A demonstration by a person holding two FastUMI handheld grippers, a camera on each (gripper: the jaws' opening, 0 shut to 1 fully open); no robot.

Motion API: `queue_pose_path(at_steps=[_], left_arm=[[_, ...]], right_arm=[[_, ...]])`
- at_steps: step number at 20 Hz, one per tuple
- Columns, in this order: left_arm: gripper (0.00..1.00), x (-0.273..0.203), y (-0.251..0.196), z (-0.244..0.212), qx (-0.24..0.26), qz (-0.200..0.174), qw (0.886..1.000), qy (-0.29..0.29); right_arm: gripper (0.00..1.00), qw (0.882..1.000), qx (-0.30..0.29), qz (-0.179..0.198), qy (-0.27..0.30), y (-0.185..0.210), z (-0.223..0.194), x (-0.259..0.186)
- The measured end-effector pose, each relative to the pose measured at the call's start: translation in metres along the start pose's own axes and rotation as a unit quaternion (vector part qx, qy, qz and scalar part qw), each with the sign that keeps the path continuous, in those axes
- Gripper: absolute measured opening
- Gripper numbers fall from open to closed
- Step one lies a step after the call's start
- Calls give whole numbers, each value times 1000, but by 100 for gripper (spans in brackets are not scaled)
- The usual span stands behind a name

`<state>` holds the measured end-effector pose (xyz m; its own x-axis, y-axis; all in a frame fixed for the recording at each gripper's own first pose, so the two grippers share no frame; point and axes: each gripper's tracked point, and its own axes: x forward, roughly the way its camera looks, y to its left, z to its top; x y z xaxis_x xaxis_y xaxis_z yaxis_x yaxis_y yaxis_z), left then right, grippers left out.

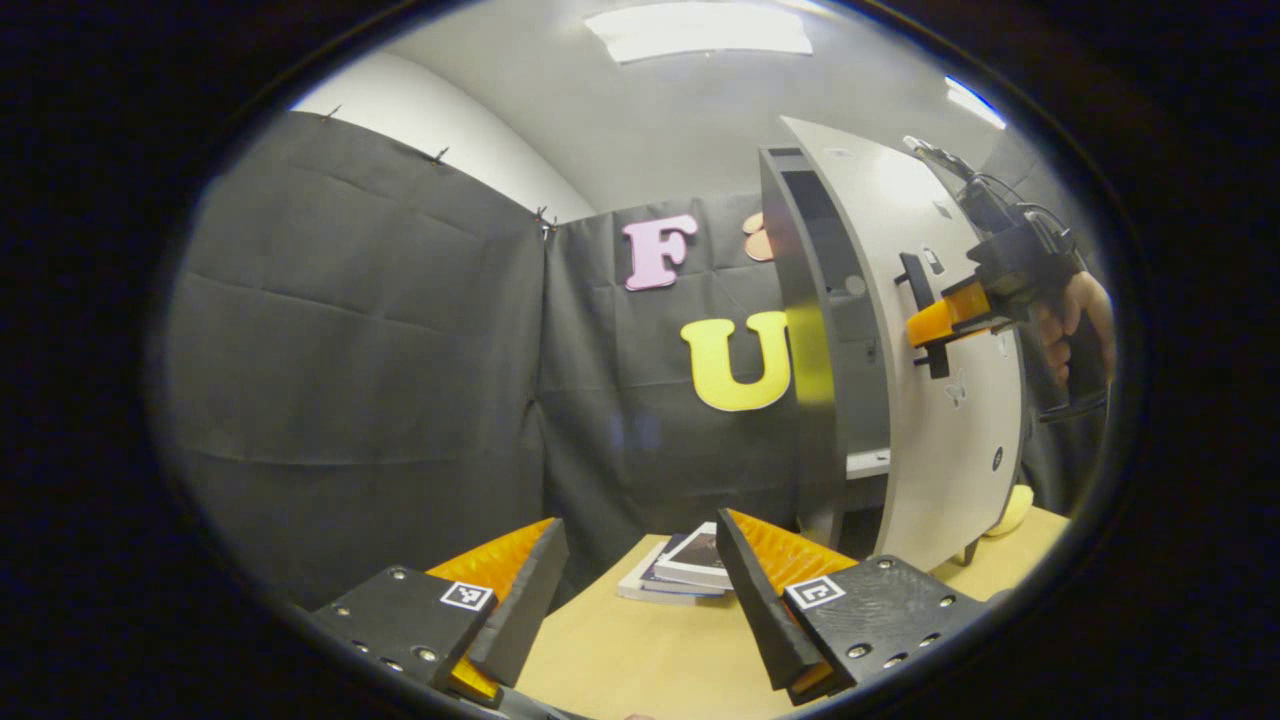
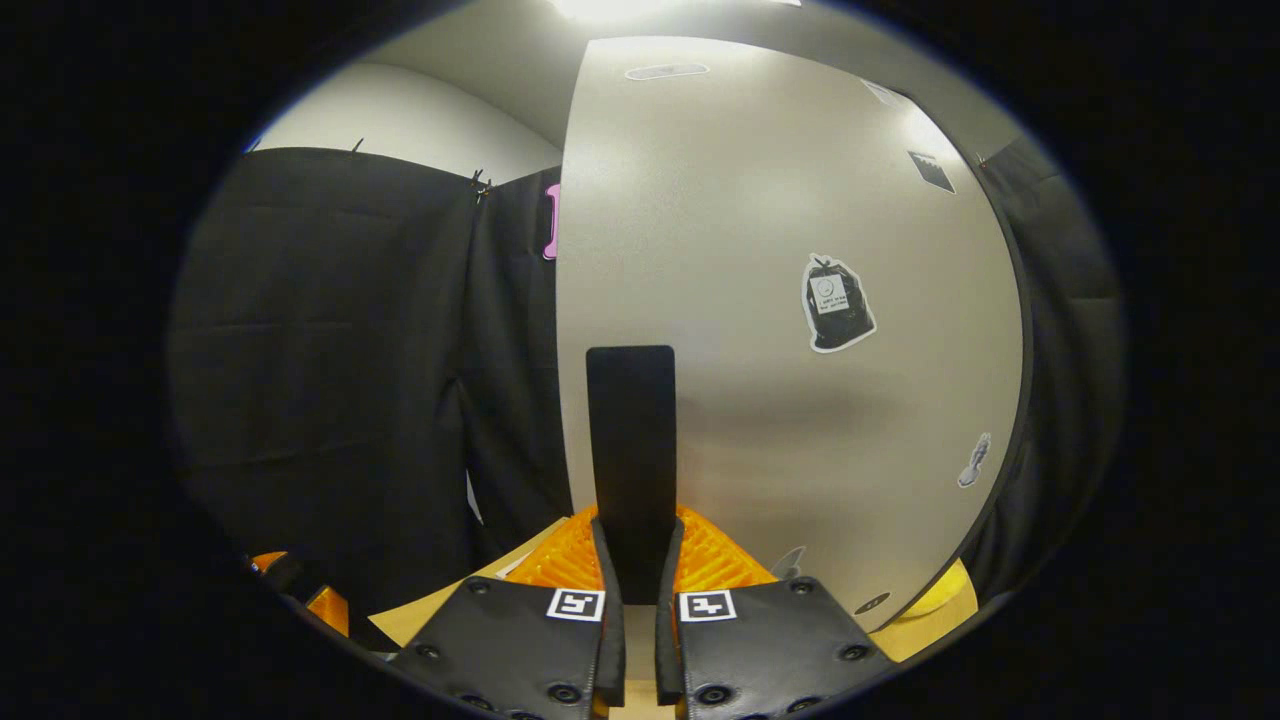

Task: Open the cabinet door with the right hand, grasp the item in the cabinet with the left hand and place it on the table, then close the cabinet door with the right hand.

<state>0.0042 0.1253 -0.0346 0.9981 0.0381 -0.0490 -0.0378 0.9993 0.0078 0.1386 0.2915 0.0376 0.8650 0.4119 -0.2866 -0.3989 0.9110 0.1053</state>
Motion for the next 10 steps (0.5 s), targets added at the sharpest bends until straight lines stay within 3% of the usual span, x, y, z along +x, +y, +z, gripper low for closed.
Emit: queue_pose_path(at_steps=[10], left_arm=[[90,13,-74,23,-5,-61,998,-15]], right_arm=[[12,999,0,53,3,-4,1,-45]])
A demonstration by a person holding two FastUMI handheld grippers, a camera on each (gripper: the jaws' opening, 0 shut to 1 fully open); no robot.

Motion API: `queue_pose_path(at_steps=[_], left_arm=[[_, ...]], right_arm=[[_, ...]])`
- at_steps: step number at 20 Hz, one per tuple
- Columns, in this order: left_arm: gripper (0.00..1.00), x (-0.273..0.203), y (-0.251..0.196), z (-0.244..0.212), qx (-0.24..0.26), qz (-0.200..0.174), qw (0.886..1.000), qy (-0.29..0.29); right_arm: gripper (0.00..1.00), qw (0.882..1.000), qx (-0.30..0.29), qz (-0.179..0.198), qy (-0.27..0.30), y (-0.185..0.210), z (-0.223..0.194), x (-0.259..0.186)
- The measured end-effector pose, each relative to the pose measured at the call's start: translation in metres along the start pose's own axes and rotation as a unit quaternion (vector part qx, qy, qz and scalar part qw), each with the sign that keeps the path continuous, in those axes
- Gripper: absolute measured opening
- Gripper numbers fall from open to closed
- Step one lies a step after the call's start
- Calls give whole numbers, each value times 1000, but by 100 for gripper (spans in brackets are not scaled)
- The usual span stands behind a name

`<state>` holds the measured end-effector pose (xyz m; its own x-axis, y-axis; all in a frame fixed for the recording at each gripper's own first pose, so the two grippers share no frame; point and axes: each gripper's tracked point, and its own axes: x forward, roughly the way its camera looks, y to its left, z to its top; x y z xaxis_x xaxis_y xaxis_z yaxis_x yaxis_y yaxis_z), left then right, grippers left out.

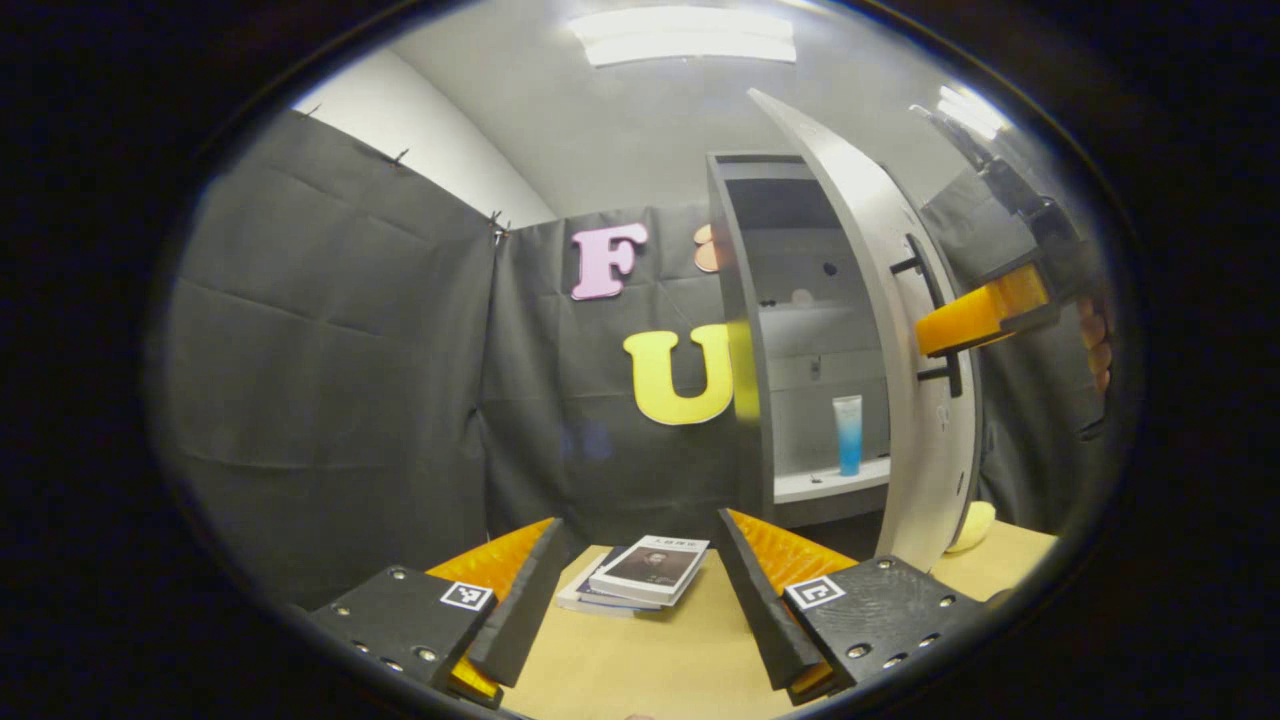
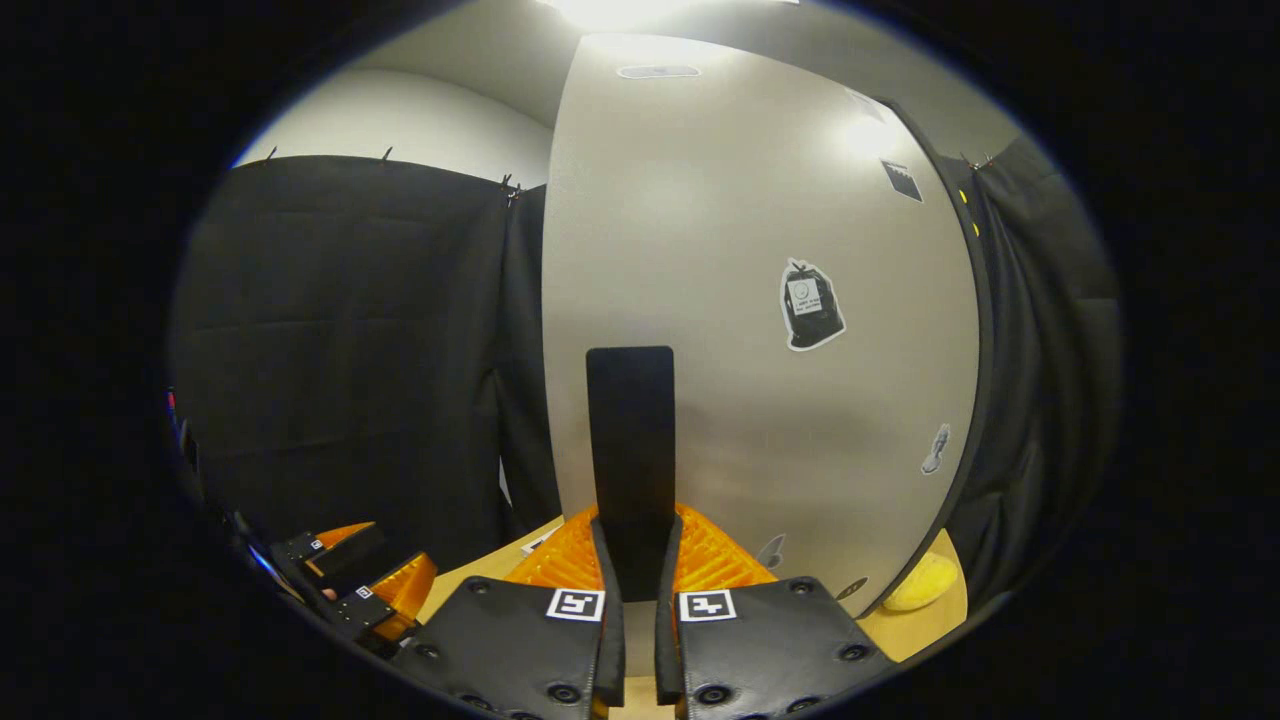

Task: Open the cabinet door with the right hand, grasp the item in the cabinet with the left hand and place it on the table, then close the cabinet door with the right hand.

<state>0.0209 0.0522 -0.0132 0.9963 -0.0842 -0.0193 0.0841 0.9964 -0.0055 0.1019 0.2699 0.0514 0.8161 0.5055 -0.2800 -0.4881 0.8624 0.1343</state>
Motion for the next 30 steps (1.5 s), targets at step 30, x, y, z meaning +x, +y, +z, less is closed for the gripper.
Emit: queue_pose_path(at_steps=[30], left_arm=[[90,1,-224,35,-20,-150,988,-21]], right_arm=[[11,998,15,-51,-17,-99,-8,-132]])
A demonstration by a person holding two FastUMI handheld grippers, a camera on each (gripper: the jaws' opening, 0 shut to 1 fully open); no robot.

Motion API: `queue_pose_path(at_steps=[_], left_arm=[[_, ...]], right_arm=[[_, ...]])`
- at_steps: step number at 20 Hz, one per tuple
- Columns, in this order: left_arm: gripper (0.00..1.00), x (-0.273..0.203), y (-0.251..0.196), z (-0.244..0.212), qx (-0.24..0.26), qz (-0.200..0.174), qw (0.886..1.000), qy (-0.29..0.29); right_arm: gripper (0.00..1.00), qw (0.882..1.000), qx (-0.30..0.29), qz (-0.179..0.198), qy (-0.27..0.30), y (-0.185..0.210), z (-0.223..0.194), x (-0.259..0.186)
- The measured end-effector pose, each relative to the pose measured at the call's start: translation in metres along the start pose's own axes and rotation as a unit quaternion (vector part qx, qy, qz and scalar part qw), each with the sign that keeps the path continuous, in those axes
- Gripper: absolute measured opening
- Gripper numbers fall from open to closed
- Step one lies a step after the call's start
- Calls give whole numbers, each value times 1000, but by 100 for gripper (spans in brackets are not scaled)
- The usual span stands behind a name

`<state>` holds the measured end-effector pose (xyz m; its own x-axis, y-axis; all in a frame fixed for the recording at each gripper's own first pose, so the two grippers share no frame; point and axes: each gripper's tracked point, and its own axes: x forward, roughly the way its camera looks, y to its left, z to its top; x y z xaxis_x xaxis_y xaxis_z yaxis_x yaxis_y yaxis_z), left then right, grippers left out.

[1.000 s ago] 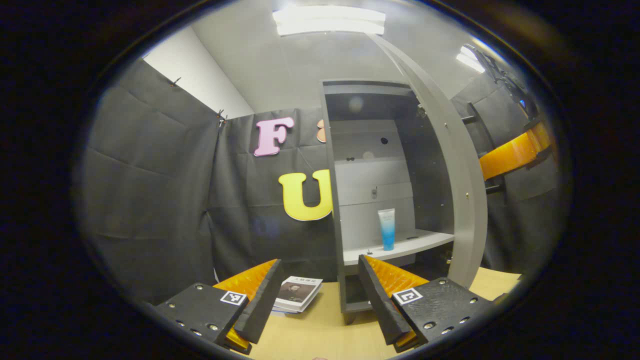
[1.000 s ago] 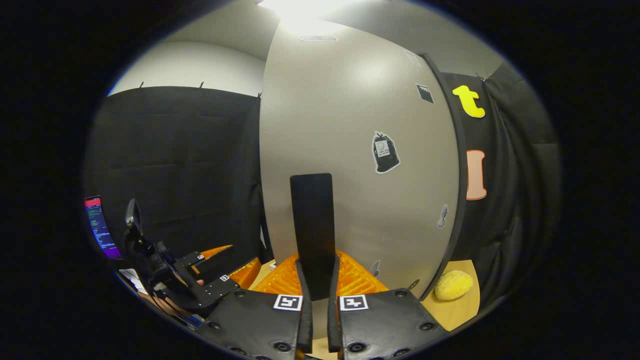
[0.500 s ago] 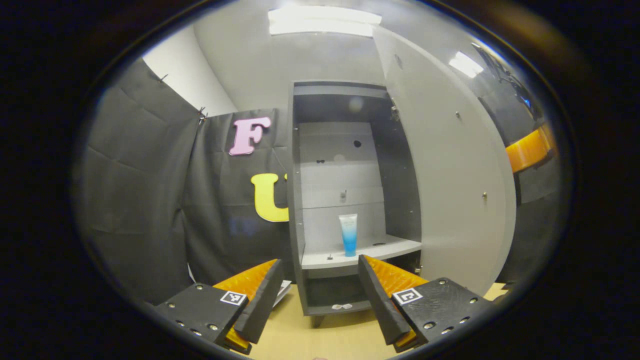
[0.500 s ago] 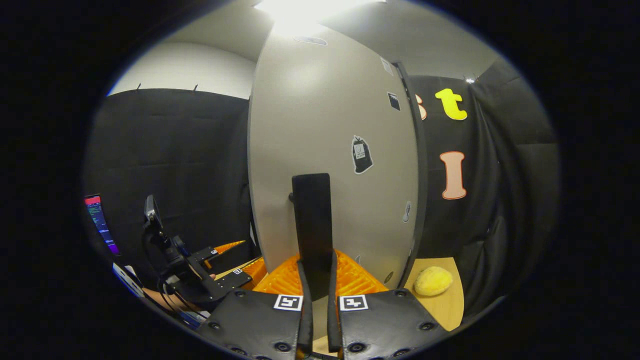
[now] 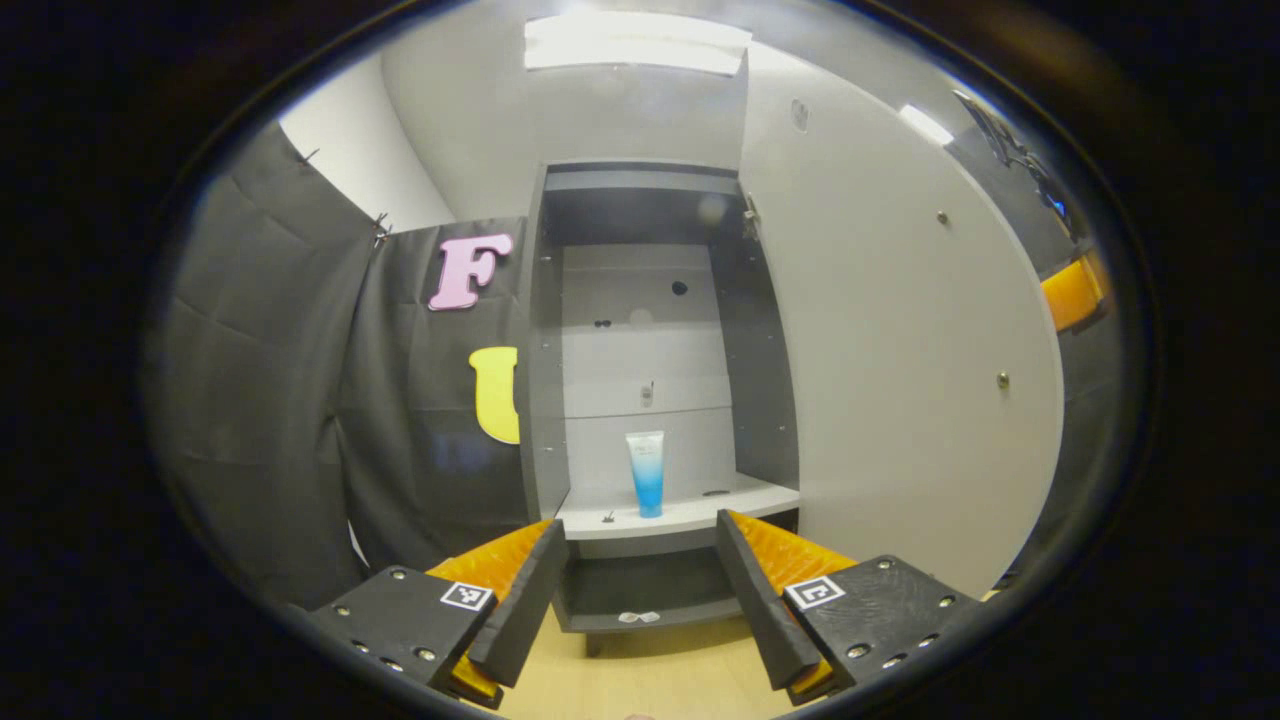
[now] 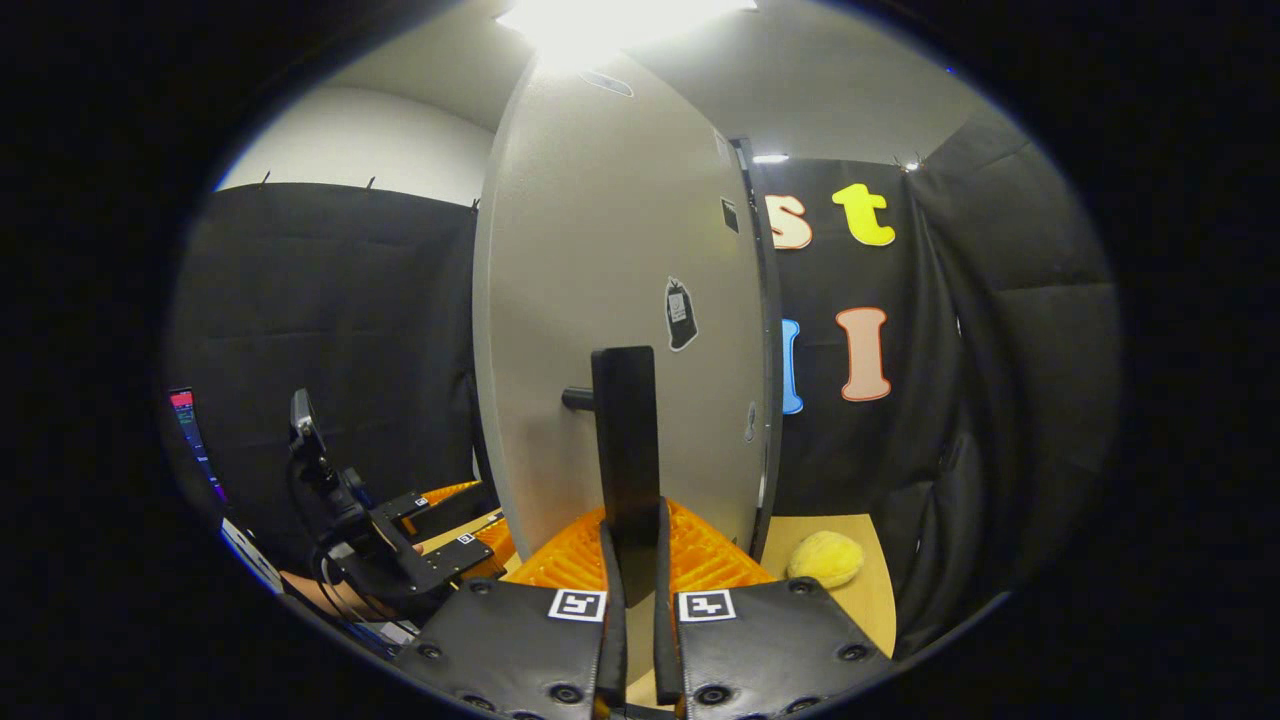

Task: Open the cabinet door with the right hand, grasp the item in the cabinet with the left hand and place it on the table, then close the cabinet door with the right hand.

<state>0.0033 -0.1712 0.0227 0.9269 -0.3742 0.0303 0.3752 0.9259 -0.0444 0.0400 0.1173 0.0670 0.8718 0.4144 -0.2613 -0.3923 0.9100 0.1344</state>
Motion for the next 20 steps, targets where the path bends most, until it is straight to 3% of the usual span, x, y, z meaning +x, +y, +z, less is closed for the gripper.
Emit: queue_pose_path(at_steps=[7,12,15,18,20], left_arm=[[90,7,-18,-2,8,-7,1000,2],[90,7,-31,-1,18,-9,1000,5],[90,4,-36,-1,25,-2,1000,7],[90,2,-42,-2,27,5,1000,13],[90,3,-45,-3,29,9,999,15]], right_arm=[[12,999,4,-43,-12,-35,2,-14],[10,995,3,-97,-21,-66,2,-18],[10,997,28,-67,-29,-57,4,-16],[10,997,13,-72,-29,-64,2,-19],[7,998,25,-53,-35,-57,4,-29]])
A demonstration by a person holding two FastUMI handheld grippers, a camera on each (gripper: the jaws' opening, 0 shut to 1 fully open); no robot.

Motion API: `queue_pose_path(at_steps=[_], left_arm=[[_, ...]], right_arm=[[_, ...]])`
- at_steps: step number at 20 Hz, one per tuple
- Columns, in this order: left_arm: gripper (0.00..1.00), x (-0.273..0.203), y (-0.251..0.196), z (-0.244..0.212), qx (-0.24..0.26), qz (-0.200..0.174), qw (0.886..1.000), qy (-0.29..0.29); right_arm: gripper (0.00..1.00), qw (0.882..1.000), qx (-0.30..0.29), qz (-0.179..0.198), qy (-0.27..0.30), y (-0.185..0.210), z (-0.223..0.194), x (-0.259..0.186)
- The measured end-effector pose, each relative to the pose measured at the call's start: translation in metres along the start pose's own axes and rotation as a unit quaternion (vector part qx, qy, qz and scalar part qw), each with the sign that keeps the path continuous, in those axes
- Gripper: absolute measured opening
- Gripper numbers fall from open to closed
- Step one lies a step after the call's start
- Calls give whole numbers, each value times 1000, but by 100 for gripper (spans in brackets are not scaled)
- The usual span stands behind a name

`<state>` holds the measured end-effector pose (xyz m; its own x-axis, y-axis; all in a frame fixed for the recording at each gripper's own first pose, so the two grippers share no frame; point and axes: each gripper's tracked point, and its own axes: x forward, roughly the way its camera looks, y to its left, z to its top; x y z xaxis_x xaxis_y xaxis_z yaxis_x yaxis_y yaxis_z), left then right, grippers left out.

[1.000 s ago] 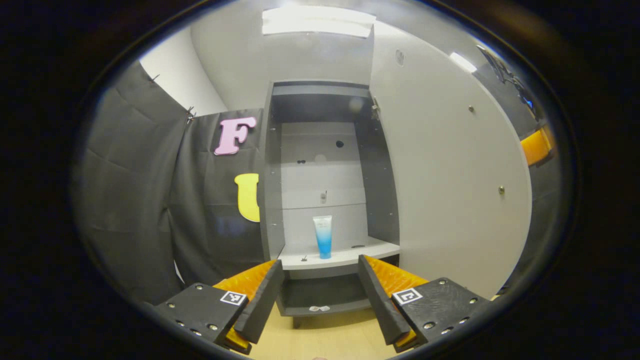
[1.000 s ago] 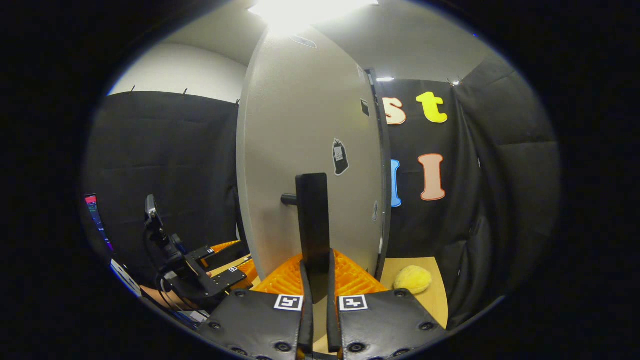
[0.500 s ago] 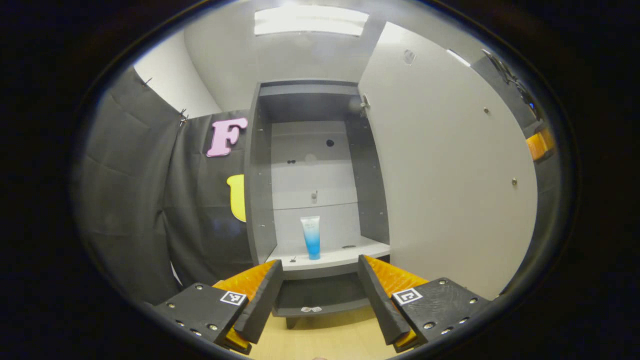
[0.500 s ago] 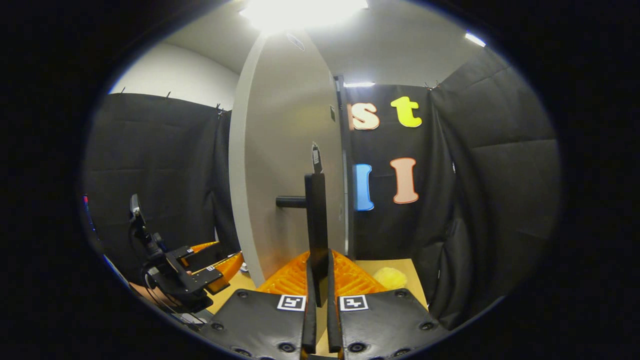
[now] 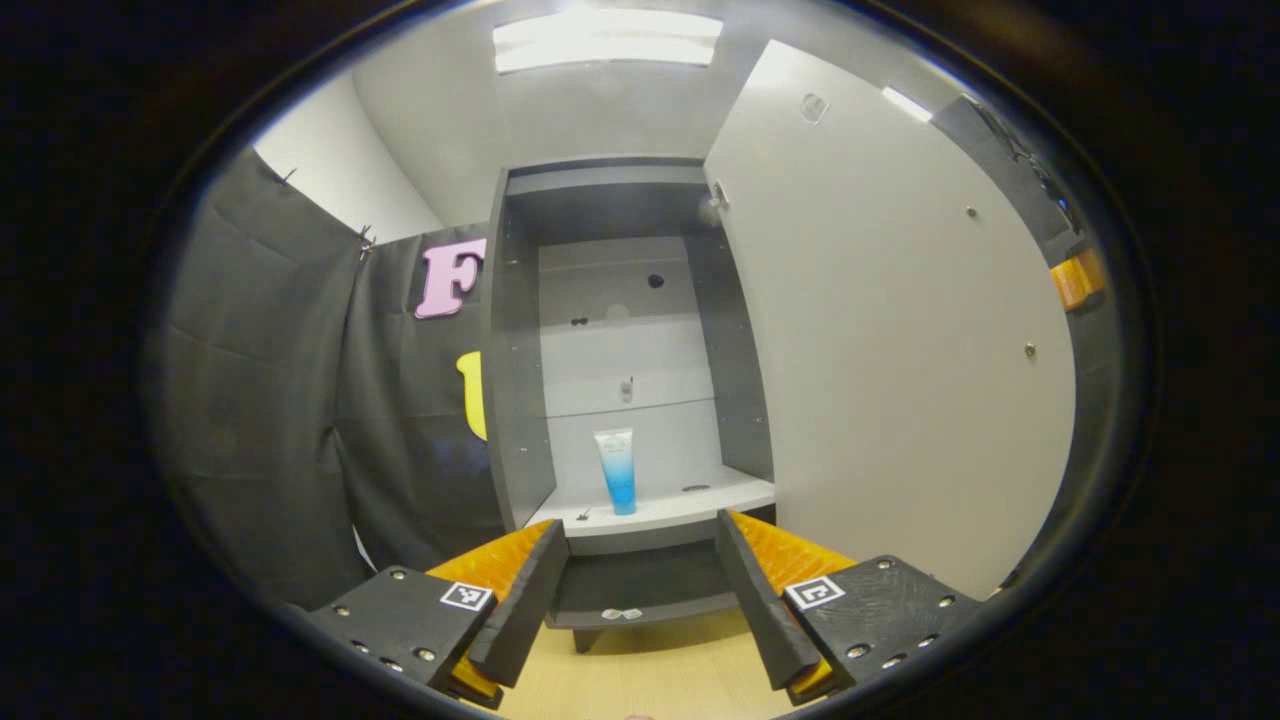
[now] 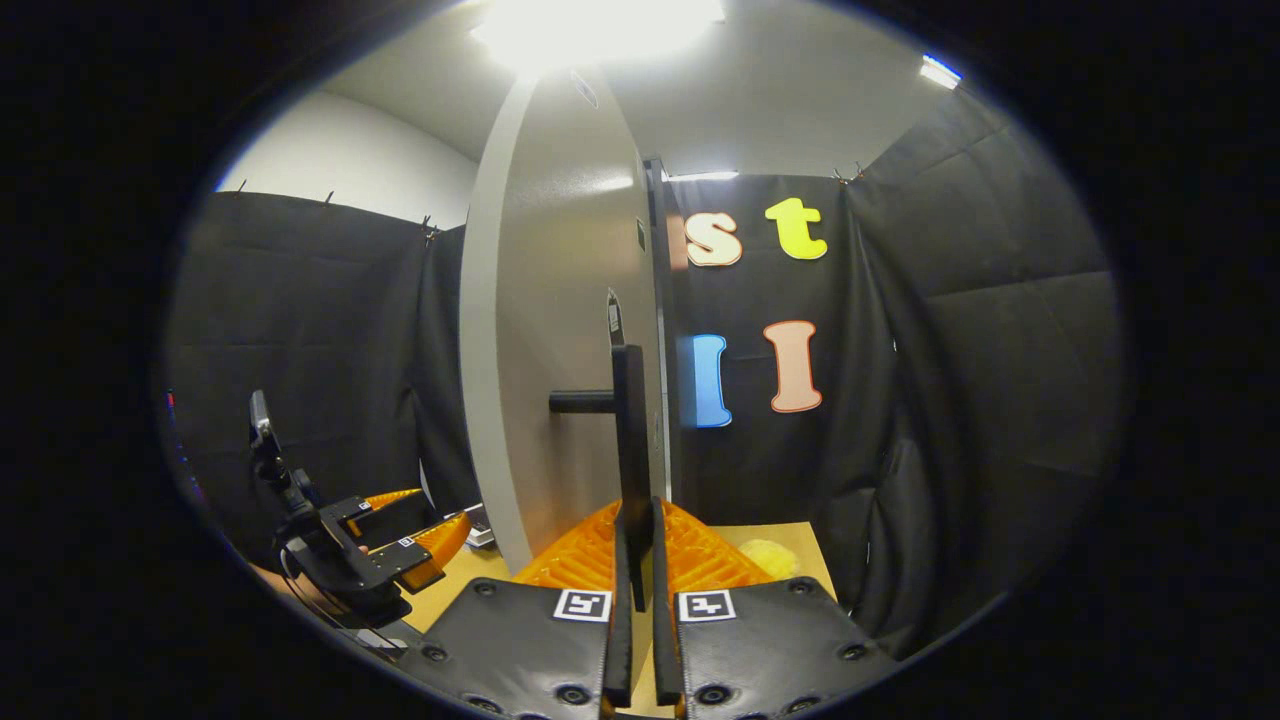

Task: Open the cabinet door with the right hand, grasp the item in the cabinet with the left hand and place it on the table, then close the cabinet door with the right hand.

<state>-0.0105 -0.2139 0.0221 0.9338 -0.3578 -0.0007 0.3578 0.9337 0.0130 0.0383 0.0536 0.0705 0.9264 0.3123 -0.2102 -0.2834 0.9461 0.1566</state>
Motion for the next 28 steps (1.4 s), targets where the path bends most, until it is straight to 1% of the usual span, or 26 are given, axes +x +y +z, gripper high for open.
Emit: queue_pose_path(at_steps=[1,2,3,4,6,7,8,10,12,14,15,17,21,23,25,28], left_arm=[[90,1,-3,-1,-1,3,1000,2],[90,3,-7,-1,-3,6,1000,4],[90,6,-10,-2,-5,8,1000,5],[90,8,-12,0,-7,11,1000,4],[90,18,-19,2,-14,18,1000,2],[90,23,-23,2,-18,20,1000,2],[90,28,-25,4,-17,26,1000,2],[90,39,-26,6,-15,37,999,3],[90,48,-26,14,-15,42,999,1],[90,56,-27,22,-10,40,999,-1],[90,61,-24,26,-6,41,999,-3],[90,77,-18,29,-2,42,999,-7],[90,109,-4,35,-6,39,999,-13],[90,131,6,32,-6,40,999,-9],[90,153,11,26,-16,36,999,-5],[90,183,20,14,-28,29,999,4]], right_arm=[[7,1000,17,22,-1,5,1,-9],[10,999,33,39,-1,9,1,-19],[10,998,40,40,-4,5,2,-28],[7,999,38,25,-9,-8,2,-38],[6,999,44,-3,-20,-40,5,-51],[0,998,49,-15,-27,-55,8,-55],[0,998,50,-33,-31,-69,9,-58],[15,996,42,-65,-35,-94,5,-59],[52,995,23,-90,-31,-112,-4,-60],[89,991,-2,-133,-20,-137,-13,-61],[98,988,-11,-150,-19,-145,-16,-58],[98,984,-15,-174,-19,-151,-19,-52],[98,977,-17,-212,-24,-163,-21,-42],[98,975,-17,-221,-25,-162,-20,-39],[98,970,-22,-241,-19,-168,-24,-37],[98,964,-23,-264,-12,-167,-29,-33]])
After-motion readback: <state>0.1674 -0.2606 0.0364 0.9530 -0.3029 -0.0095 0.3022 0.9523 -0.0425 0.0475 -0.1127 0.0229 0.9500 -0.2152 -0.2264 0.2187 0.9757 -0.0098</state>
